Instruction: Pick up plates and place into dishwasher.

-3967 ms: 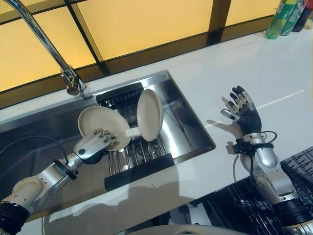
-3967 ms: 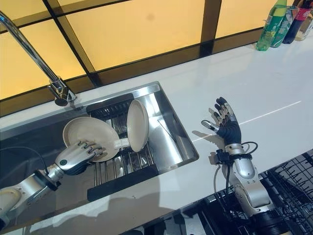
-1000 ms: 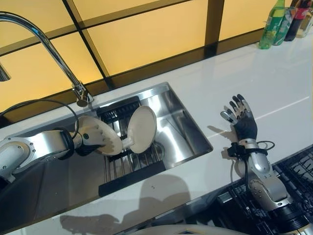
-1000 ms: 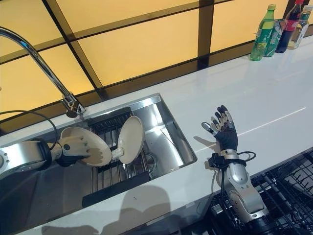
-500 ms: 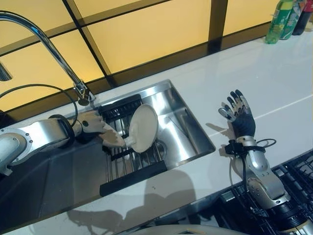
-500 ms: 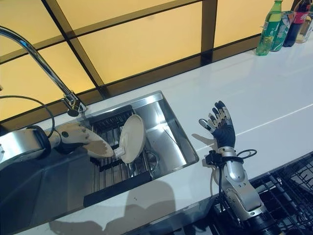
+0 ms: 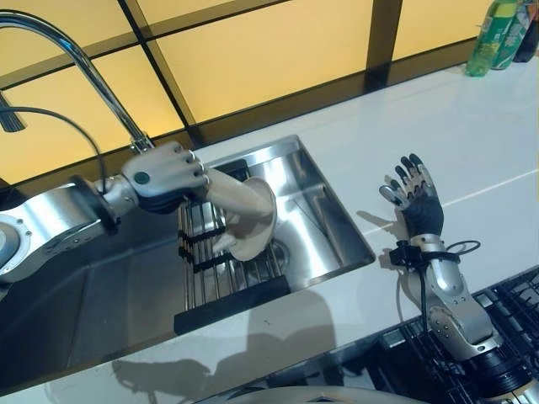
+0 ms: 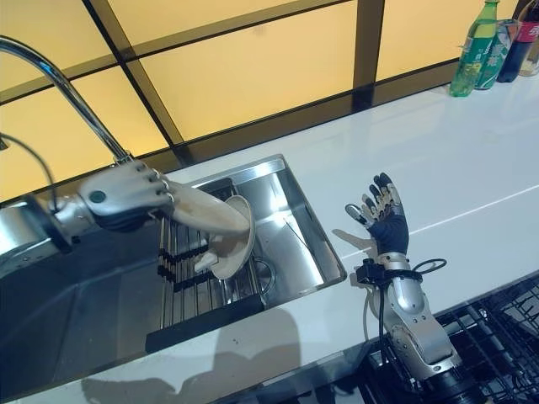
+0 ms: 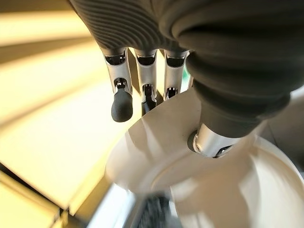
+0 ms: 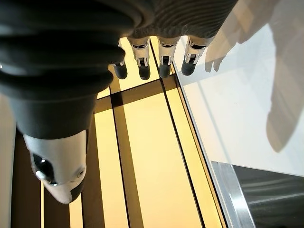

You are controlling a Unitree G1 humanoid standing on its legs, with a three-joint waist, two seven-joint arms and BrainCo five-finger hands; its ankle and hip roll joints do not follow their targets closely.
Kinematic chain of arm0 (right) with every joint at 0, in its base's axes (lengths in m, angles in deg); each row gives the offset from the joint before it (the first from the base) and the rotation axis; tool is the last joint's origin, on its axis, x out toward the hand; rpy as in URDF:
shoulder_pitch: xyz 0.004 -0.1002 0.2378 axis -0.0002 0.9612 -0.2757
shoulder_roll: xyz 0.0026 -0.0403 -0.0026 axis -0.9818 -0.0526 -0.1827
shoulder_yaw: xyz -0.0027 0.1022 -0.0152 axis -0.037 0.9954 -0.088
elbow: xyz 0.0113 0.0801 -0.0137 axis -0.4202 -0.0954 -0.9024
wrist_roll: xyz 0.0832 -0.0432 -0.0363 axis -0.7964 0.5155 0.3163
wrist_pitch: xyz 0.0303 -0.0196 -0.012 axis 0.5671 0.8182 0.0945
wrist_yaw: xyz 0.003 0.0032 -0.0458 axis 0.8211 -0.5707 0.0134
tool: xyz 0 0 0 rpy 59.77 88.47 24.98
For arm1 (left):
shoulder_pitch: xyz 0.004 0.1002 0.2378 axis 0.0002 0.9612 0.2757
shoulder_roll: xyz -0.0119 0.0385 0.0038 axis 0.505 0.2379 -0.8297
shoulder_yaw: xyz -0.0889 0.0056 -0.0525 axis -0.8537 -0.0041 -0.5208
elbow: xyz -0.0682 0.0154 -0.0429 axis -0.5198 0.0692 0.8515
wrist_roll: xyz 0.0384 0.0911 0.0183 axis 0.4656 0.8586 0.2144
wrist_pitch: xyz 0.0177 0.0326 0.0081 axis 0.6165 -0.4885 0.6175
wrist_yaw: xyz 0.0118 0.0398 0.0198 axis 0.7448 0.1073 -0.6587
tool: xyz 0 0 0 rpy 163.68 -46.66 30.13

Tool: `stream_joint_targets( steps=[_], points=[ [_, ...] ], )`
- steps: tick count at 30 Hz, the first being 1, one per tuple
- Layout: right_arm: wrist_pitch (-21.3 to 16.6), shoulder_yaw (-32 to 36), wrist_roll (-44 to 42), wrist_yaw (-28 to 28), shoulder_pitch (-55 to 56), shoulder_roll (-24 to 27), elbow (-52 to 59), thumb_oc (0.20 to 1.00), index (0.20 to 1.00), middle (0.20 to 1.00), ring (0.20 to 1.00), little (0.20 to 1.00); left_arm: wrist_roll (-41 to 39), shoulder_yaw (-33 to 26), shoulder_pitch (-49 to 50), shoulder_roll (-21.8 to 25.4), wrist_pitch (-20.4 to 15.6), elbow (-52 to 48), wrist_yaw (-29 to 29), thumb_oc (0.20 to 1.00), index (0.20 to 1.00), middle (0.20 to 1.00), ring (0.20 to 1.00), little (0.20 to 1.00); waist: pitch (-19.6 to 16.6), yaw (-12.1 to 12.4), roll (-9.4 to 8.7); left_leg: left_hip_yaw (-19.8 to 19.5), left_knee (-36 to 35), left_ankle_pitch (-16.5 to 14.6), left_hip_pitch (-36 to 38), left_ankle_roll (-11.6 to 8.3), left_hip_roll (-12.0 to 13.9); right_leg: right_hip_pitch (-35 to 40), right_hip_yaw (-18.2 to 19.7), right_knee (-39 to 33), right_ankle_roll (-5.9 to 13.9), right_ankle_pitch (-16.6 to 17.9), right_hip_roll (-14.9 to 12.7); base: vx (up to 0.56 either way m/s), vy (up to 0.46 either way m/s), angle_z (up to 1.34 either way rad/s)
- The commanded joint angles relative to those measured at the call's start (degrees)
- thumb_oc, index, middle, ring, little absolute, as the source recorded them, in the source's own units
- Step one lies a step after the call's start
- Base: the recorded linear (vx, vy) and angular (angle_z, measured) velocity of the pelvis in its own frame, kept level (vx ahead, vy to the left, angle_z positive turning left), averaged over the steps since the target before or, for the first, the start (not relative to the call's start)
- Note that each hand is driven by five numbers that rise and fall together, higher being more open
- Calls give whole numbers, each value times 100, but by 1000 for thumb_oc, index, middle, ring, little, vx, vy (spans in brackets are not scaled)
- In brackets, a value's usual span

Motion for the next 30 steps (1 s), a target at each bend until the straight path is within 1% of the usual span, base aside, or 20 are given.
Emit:
stream_joint_targets(
  steps=[1,4,7,9,10,12,14,15,18,20,23,26,30],
  points=[
    [-421,139,274,249,-269,-118,321,1000,1000,1000,1000,1000,-221,-924,354,-115,-302,36,1077,200,200,200,200,200,-493,429,-294,-111,77,-606,90,-158,152,-649,-198,107,438,289,-343,0,0,0],
    [-381,172,397,302,-337,-141,405,1000,1000,1000,1000,1000,-440,-1124,438,-420,-425,-101,1286,200,200,200,200,200,-538,448,-360,-142,64,-610,86,-156,157,-640,-213,95,427,281,-327,-3,8,1],
    [-363,220,500,415,-435,-130,557,1000,1000,1000,1000,1000,-860,-1212,396,-744,-510,-215,1205,200,200,200,200,200,-582,475,-424,-153,53,-616,81,-147,155,-639,-228,89,418,277,-314,-18,32,6],
    [-387,261,670,634,-485,-101,679,1000,1000,1000,1000,1000,-1114,-1251,387,-934,-595,-262,1113,200,200,200,200,200,-607,485,-456,-151,52,-622,80,-140,151,-639,-225,88,416,277,-307,-22,40,11],
    [-375,281,823,866,-564,-51,790,1000,1000,1000,1000,1000,-1255,-1240,375,-1094,-670,-307,1001,200,200,200,200,200,-631,495,-488,-151,52,-627,79,-136,145,-637,-223,85,415,278,-304,-18,43,15],
    [-382,272,965,1111,-729,65,918,1000,1000,1000,1000,1000,-1370,-1190,304,-1277,-727,-395,865,200,200,200,200,200,-654,509,-532,-165,55,-633,82,-132,128,-631,-222,87,410,277,-295,-20,38,11],
    [-316,221,1095,1303,-967,160,965,1000,1000,1000,1000,1000,-1507,-1078,148,-1366,-720,-402,768,200,200,200,200,200,-679,522,-569,-179,57,-637,78,-127,109,-635,-219,91,405,277,-288,-11,14,2],
    [-282,157,1301,1496,-1148,246,995,1000,1000,1000,1000,1000,-1651,-990,13,-1445,-709,-392,645,200,200,200,200,200,-697,529,-601,-188,56,-641,79,-122,97,-633,-215,95,397,273,-279,-32,28,2],
    [-163,34,1619,1617,-1552,495,1112,1000,1000,1000,1000,1000,-1799,-774,-233,-1598,-617,-411,440,200,200,200,200,200,-713,536,-656,-191,62,-643,85,-114,77,-623,-203,104,383,270,-263,-28,20,5],
    [-56,17,1665,1769,-1829,639,1152,1000,1000,1000,1000,1000,-1829,-651,-391,-1689,-562,-392,339,200,200,200,200,200,-723,523,-692,-190,63,-650,97,-108,66,-618,-179,112,368,266,-242,-16,10,2],
    [-24,-28,1792,1915,-2056,722,1181,1000,1000,1000,1000,1000,-1942,-532,-549,-1795,-519,-389,225,200,200,200,200,200,-726,510,-713,-186,62,-659,108,-96,57,-600,-138,106,353,261,-218,0,0,0],
    [-77,-53,2022,2010,-2160,772,1229,1000,1000,1000,1000,1000,-1922,-474,-595,-1863,-573,-398,166,200,200,200,200,200,-728,494,-726,-171,71,-666,114,-81,49,-590,-93,108,339,259,-202,0,0,0],
    [-26,-22,2048,2133,-2303,884,1302,1000,1000,1000,1000,1000,-1940,-428,-670,-1843,-577,-423,47,200,200,200,200,200,-728,472,-741,-152,85,-680,137,-80,46,-561,-54,103,331,260,-197,0,0,0]
  ],
)
